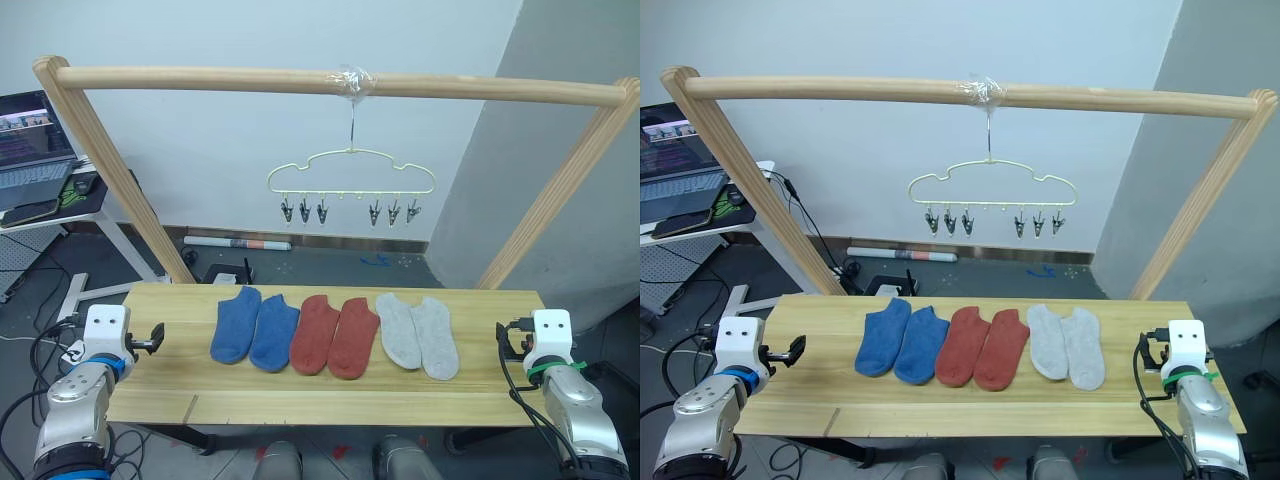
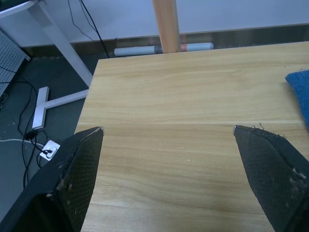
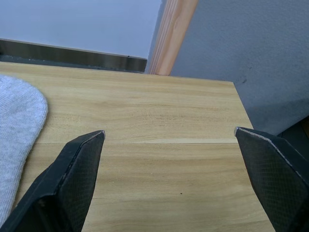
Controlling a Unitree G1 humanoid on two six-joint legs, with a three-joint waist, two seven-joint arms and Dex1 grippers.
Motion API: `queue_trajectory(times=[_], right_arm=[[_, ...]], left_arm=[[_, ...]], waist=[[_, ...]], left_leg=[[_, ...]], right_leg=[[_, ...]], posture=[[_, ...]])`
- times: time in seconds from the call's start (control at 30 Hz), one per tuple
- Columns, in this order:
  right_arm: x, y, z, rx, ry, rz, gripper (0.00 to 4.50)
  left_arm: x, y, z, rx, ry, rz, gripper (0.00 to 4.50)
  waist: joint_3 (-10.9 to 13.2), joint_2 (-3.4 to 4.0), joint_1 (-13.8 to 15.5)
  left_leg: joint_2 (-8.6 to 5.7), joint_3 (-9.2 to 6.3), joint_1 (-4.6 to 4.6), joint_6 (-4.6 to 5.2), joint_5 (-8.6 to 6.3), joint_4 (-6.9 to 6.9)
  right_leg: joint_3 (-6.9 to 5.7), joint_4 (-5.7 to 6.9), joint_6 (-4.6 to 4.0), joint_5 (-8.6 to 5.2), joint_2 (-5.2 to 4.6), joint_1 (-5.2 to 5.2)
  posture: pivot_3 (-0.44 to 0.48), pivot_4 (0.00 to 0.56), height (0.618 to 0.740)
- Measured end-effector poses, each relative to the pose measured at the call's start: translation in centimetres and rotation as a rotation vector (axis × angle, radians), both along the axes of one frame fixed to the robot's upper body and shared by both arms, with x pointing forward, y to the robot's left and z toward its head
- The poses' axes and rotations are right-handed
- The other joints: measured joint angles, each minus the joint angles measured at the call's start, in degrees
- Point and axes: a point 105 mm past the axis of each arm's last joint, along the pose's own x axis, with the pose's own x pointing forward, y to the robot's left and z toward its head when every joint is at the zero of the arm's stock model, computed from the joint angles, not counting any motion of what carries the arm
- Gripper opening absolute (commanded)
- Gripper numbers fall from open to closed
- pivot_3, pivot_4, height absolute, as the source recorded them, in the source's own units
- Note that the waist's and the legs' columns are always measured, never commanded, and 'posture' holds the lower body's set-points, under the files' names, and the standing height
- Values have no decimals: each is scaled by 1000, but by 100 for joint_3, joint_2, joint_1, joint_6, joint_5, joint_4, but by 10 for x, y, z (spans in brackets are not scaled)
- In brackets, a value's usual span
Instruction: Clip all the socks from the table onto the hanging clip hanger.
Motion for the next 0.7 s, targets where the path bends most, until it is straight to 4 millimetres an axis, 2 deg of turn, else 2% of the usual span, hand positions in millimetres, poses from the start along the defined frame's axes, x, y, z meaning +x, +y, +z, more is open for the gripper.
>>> queue_trajectory(times=[0.23, 0.43, 0.57, 0.63, 0.7], right_arm=[[-2, -1, -2, -1, 7, -3, 4500], [-3, -1, -2, -2, 11, 0, 4500], [-4, -3, -1, -12, 14, 7, 4500], [0, -4, 4, -36, 11, 37, 4500], [4, -2, 13, -67, -2, 77, 4500]], left_arm=[[1, 4, 10, -9, -47, 25, 4477], [7, -1, 20, -39, -87, 8, 4477], [8, -1, 29, -56, -116, 10, 4477], [9, -7, 46, -48, -167, -19, 4477], [10, -20, 64, -39, -213, -76, 4477]], waist=[[5, 5, 0], [24, 16, -1], [64, 25, -1], [150, 25, -3], [184, 26, -3]], left_leg=[[0, 0, -4, -1, 0, 0], [1, 1, -4, -1, -1, 0], [1, 2, -9, -1, -1, 0], [3, 5, -14, -1, -1, 1], [4, 10, -21, -1, -1, 1]], right_leg=[[0, -1, 0, 0, -1, -5], [1, 0, 0, -1, -1, -7], [2, -1, 1, -1, -2, -13], [4, -1, 1, -1, -3, -18], [7, 1, 1, -1, -4, -24]], posture=[[120, 96, 740], [116, 115, 740], [107, 149, 740], [107, 149, 740], [96, 181, 740]])
